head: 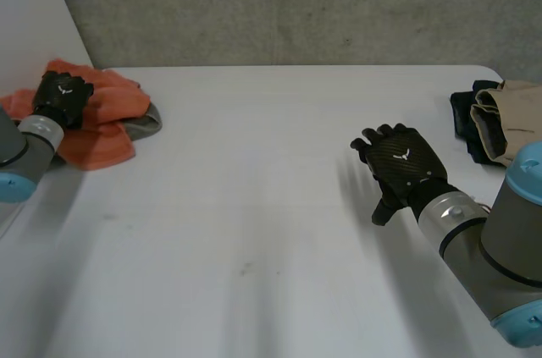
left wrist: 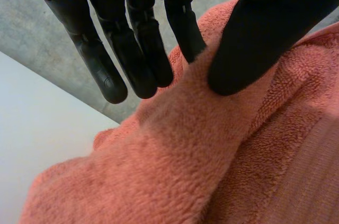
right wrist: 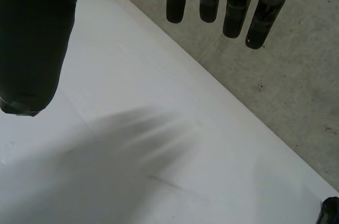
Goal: Fold the laundry.
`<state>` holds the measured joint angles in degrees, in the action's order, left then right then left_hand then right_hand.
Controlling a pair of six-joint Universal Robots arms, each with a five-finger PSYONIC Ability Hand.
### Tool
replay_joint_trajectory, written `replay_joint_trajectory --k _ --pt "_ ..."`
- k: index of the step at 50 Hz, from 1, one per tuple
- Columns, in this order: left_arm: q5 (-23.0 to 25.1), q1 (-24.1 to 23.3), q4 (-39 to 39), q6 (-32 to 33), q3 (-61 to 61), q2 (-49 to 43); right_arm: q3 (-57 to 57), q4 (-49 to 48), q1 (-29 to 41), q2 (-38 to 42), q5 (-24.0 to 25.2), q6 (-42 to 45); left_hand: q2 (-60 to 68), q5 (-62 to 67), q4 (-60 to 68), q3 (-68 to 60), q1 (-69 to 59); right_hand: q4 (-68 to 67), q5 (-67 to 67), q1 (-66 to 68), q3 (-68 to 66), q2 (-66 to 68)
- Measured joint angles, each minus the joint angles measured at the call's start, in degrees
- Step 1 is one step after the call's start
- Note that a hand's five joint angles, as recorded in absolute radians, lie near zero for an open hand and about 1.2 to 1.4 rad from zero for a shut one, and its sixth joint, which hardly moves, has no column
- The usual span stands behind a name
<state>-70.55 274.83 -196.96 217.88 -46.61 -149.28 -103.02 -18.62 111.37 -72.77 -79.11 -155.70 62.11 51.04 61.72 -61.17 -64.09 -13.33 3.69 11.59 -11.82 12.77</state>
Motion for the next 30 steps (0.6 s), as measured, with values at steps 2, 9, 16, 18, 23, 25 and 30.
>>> replay_joint_trajectory --k 2,9,16,18,23,25,30 --pt "-0.7 -0.3 -0.6 -0.2 0.0 0.1 0.0 0.0 -0.1 0.1 0.0 0.0 3.6 3.4 4.3 -4.2 -0.6 0.0 0.0 0.0 0.0 0.0" --pt "-6.2 -4.5 -7.9 -4.9 -5.3 7.8 0.2 -0.1 -0.1 0.2 0.0 0.0 6.2 4.0 6.7 -6.8 -0.6 0.0 0.0 0.0 0.0 0.0" --pt "-7.8 -8.6 -10.0 -14.7 -12.7 18.3 0.3 -0.1 -0.4 -0.2 0.0 0.0 6.3 4.0 6.9 -6.8 -0.6 0.0 0.0 0.0 0.0 0.0" --pt "-7.9 -11.3 -9.7 -20.8 -17.1 24.6 0.3 -0.1 -0.8 -0.3 0.0 0.0 6.3 4.0 6.9 -6.8 -0.6 0.0 0.0 0.0 0.0 0.0" --pt "-7.5 -15.4 -7.1 -28.2 -23.0 32.3 0.3 -0.1 -2.5 -0.5 0.0 0.0 6.3 4.0 6.9 -6.8 -0.6 0.0 0.0 0.0 0.0 0.0" --pt "-7.3 -17.7 -5.5 -30.8 -25.1 34.7 0.3 -0.1 -3.3 -0.5 0.1 0.0 6.3 4.0 6.9 -6.8 -0.6 0.0 0.0 0.0 0.0 0.0" --pt "-6.6 -24.2 -2.4 -35.1 -27.7 37.6 0.5 -0.3 -5.2 -0.5 0.2 0.0 6.3 4.0 6.9 -6.8 -0.6 0.0 0.0 0.0 0.0 0.0"
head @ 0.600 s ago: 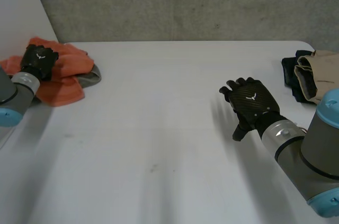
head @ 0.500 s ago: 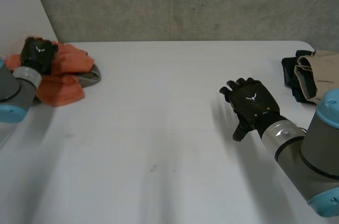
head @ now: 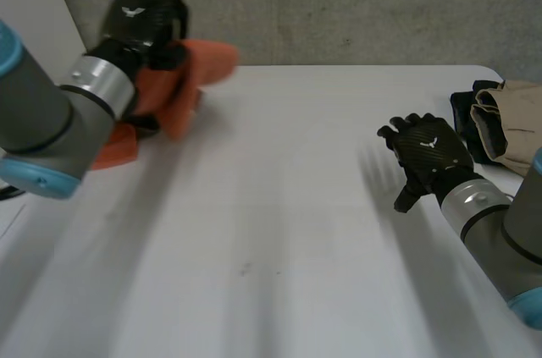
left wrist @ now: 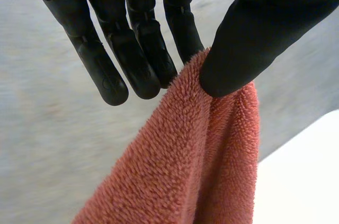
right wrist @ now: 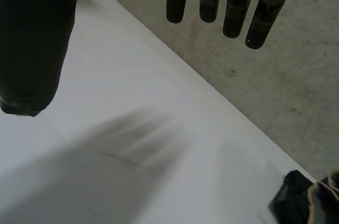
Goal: Fold the laundry.
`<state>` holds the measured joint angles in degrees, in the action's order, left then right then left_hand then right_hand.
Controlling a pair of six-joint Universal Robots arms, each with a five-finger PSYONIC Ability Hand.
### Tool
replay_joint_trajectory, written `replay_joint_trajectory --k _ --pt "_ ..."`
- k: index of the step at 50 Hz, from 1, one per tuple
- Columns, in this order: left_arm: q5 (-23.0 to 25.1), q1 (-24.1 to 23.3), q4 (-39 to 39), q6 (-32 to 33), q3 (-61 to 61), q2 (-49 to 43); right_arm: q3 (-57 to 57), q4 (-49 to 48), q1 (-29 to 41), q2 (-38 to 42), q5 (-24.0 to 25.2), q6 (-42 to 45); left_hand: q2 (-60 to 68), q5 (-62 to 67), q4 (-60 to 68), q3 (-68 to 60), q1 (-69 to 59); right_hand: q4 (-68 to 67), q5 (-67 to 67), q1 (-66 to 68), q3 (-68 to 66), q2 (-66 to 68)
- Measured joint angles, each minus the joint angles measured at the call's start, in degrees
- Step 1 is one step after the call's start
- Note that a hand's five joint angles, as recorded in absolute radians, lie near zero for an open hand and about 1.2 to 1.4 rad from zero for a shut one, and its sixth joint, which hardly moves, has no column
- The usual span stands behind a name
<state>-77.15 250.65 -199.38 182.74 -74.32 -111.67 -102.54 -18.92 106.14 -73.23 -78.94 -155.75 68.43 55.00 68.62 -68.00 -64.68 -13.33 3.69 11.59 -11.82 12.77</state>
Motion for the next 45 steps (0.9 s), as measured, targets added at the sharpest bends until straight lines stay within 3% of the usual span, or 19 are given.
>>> replay_joint_trajectory --k 1,8,12,15,16,18,20,22,28,36,41,45 --pt "0.0 0.0 0.0 0.0 0.0 0.0 0.0 0.0 0.0 0.0 0.0 0.0 0.0 0.0 0.0 0.0 0.0 0.0 0.0 0.0 0.0 0.0" --pt "2.4 -12.3 2.0 -12.2 -1.7 1.3 0.4 -0.8 -2.6 0.1 0.0 -0.1 0.1 0.0 0.0 -0.2 0.0 0.0 0.0 0.0 0.0 0.0" --pt "3.4 -18.6 0.5 -18.6 -1.4 -3.4 0.7 -1.0 -3.2 0.2 -0.2 -0.2 0.1 0.0 0.0 -0.2 0.0 0.0 0.0 0.0 0.0 0.0" --pt "3.7 -20.9 0.0 -19.9 -1.1 -5.5 0.8 -1.0 -3.2 0.2 -0.3 -0.2 0.1 0.0 0.0 -0.2 0.0 0.0 0.0 0.0 0.0 0.0" --pt "3.9 -22.2 -0.2 -20.5 -0.9 -6.7 0.8 -1.0 -3.2 0.2 -0.4 -0.2 -2.9 -1.9 -2.1 2.9 2.6 0.0 0.0 0.0 0.0 0.0" --pt "4.4 -25.6 -0.8 -20.8 -0.6 -9.8 0.9 -0.9 -3.2 0.2 -1.2 -0.3 -42.5 -40.7 -42.0 41.0 44.9 0.0 0.0 0.0 0.0 0.0" --pt "4.3 -25.9 -0.9 -20.4 -0.8 -10.3 0.9 -0.8 -3.1 0.2 -1.4 -0.3 -45.0 -43.6 -45.5 44.3 47.1 0.0 0.0 0.0 0.0 0.0" --pt "4.1 -25.5 -1.0 -19.5 -1.1 -10.1 0.9 -0.7 -3.0 0.2 -1.5 -0.3 -54.6 -51.9 -55.0 53.9 51.8 0.0 0.0 0.0 0.0 0.0" --pt "2.4 -19.0 -0.9 -11.5 -4.4 -6.0 1.8 0.7 -2.9 -0.4 -1.5 -0.2 -55.8 -52.4 -56.0 55.0 51.9 0.0 0.0 0.0 0.0 0.0" --pt "1.6 -9.1 1.2 9.0 -10.4 -1.0 5.2 15.8 -2.7 -4.9 0.0 2.7 -55.8 -52.4 -56.0 55.0 51.9 0.0 0.0 0.0 0.0 0.0" --pt "2.1 -7.4 3.9 16.6 -11.9 -0.6 6.8 28.6 -2.4 -7.2 0.5 5.6 -55.8 -52.4 -56.0 55.0 51.9 0.0 0.0 0.0 0.0 0.0" --pt "3.3 -7.6 5.3 18.2 -11.5 -1.5 6.5 33.1 -2.1 -8.4 0.5 6.4 -53.7 -50.4 -54.2 53.5 50.0 0.0 0.0 0.0 0.0 0.0"
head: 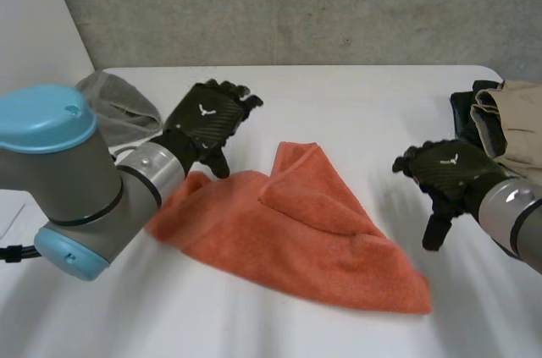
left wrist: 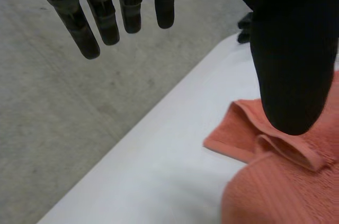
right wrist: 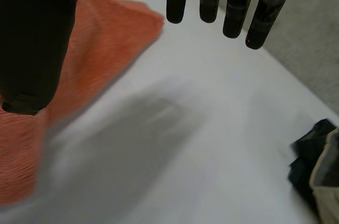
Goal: Fold the laundry.
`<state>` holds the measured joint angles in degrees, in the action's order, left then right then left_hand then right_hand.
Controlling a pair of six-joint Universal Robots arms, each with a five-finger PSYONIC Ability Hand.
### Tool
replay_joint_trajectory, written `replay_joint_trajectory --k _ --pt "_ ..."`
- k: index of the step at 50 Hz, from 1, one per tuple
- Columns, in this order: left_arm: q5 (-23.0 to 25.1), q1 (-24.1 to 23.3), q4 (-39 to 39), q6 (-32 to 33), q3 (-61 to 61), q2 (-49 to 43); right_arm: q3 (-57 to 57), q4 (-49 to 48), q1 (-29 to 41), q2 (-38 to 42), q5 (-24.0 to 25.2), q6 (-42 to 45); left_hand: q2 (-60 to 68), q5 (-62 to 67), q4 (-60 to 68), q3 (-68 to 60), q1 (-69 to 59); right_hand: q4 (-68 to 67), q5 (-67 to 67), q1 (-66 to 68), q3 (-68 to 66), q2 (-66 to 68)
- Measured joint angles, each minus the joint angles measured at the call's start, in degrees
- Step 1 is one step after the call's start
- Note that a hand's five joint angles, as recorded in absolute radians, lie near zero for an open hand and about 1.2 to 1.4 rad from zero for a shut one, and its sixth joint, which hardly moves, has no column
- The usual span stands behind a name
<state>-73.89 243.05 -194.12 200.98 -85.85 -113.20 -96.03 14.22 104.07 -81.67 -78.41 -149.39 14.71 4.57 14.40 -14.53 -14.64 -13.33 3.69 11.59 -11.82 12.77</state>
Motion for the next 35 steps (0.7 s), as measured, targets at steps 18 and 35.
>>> replay_joint_trajectory --k 18,35 --pt "4.7 -8.7 0.6 1.5 14.0 -19.6 -8.5 -5.0 -0.5 -1.3 -0.5 0.6 10.6 11.1 11.0 -10.8 -10.7 0.0 0.0 0.0 0.0 0.0" --pt "3.6 -11.0 0.3 2.7 18.4 -25.3 -11.0 -8.7 -0.4 -1.4 -0.2 0.5 51.1 50.2 51.6 -51.0 -49.6 0.0 0.0 0.0 0.0 0.0"
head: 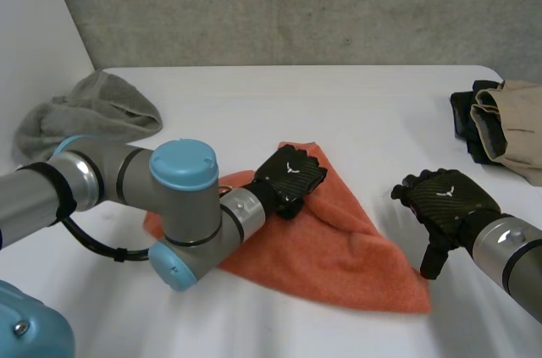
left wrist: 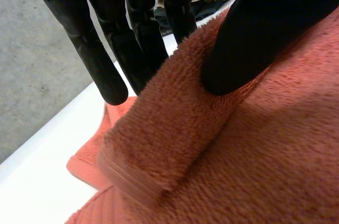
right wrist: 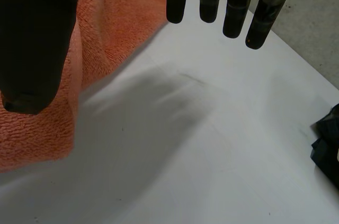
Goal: Fold the laundry.
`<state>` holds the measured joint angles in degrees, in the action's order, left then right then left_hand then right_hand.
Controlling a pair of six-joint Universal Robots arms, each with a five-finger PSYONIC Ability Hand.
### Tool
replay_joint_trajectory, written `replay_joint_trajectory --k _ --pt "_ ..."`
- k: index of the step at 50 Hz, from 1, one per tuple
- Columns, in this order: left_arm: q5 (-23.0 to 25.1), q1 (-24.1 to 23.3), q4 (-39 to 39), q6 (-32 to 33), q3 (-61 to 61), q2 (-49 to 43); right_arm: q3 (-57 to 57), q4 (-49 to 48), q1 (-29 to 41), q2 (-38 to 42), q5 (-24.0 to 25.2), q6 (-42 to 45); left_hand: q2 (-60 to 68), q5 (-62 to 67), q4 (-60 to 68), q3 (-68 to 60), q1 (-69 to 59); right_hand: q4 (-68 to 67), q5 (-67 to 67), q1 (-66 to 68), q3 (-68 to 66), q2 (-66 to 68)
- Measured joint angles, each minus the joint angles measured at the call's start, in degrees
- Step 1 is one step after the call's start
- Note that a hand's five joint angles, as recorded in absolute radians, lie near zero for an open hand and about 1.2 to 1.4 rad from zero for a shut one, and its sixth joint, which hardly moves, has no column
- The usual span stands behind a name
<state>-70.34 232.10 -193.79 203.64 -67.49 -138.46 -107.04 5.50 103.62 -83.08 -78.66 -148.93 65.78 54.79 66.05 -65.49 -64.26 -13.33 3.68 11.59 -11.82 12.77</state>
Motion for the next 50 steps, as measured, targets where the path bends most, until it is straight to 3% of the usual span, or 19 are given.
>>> replay_joint_trajectory --k 8,11,16,26,31,39,50 --pt "-8.1 -0.1 -0.2 3.9 5.1 -0.1 0.3 -1.2 -0.9 -0.9 -0.2 -0.7 2.5 0.7 2.3 -2.5 0.0 0.0 0.0 0.0 0.0 0.0" --pt "-12.1 -0.1 -0.5 6.6 6.8 3.0 0.8 -1.8 -2.6 -1.8 -0.3 -2.0 2.5 0.7 2.4 -2.5 0.0 0.0 0.0 0.0 0.0 0.0" --pt "-14.4 0.2 -1.6 8.2 7.0 10.3 2.5 -1.9 -4.4 -2.7 -0.2 -7.0 2.5 0.7 2.6 -2.5 0.1 0.0 0.0 0.0 0.0 0.0" --pt "-13.9 0.8 -2.4 8.2 3.4 23.8 6.8 0.4 -4.8 -2.8 1.6 -20.7 2.6 0.7 2.6 -2.5 0.1 0.0 0.0 0.0 0.0 0.0" --pt "-13.7 0.9 -2.3 8.2 1.4 29.1 9.3 2.4 -4.6 -2.0 5.5 -24.4 2.6 0.7 2.6 -2.6 0.1 0.0 0.0 0.0 0.0 0.0" --pt "-13.7 1.5 -1.9 8.4 -0.8 34.1 15.7 5.7 -4.5 2.8 9.7 -33.2 2.8 0.7 2.6 -2.8 0.1 0.0 0.0 0.0 0.0 0.0" --pt "-15.0 1.4 -1.4 7.7 -4.8 39.5 22.1 7.0 0.1 8.5 9.8 -41.6 2.8 0.7 2.6 -2.8 0.1 0.0 0.0 0.0 0.0 0.0"
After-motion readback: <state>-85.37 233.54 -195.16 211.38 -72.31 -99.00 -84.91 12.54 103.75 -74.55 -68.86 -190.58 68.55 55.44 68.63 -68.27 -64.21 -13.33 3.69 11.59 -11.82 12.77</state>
